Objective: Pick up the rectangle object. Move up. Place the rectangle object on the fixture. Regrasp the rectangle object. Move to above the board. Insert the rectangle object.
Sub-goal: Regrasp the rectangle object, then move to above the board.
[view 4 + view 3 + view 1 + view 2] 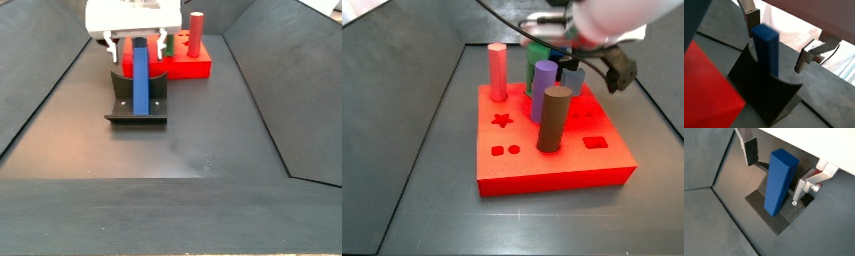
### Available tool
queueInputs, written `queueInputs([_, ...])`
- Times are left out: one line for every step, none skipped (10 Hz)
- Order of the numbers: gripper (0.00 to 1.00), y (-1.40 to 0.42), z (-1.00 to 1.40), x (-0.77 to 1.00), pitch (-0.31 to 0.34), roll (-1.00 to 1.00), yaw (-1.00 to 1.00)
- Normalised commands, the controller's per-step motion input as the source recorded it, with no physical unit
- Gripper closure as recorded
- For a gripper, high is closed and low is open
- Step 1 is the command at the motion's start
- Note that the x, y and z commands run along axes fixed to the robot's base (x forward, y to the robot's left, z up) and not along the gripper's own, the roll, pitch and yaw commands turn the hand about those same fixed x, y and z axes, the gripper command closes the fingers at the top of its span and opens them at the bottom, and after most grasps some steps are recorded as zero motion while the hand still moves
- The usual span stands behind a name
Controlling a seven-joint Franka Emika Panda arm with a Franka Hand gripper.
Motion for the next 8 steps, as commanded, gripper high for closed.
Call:
queueInputs([0.00,-0.01,-0.19,0.08,-0.005,0.06,0.01])
queueInputs([1.00,0.00,0.00,0.00,0.000,0.00,0.00])
queueInputs([1.00,0.18,1.00,-0.18,-0.226,0.16,0.04])
queueInputs([1.00,0.18,1.00,-0.18,-0.235,0.15,0.04])
queueInputs([1.00,0.17,1.00,-0.19,-0.250,0.09,0.00])
queueInputs([1.00,0.16,1.00,-0.19,-0.235,0.03,-0.06])
queueInputs([1.00,0.15,1.00,-0.18,-0.207,-0.01,-0.09])
queueInputs([1.00,0.14,1.00,-0.18,-0.166,-0.05,-0.13])
